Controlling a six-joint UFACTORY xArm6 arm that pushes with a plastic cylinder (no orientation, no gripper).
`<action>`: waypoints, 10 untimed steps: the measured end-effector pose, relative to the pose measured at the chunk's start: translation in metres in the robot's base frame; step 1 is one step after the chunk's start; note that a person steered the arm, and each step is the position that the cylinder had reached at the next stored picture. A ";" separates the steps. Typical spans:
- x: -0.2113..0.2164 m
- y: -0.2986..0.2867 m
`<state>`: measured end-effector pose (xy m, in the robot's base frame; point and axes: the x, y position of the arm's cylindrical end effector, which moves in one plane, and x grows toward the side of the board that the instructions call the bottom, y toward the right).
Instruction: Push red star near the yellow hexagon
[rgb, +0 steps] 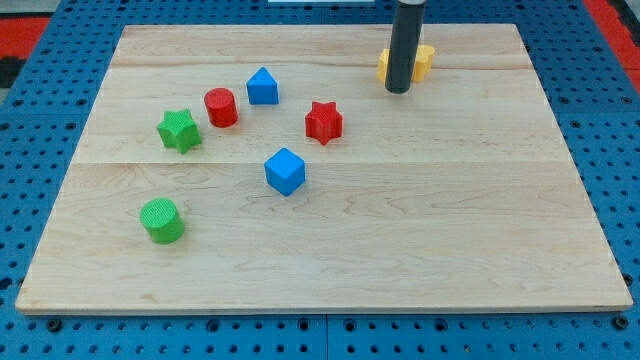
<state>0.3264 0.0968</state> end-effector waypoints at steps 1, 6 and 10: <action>0.006 0.018; 0.116 0.033; 0.122 -0.103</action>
<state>0.4483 -0.0062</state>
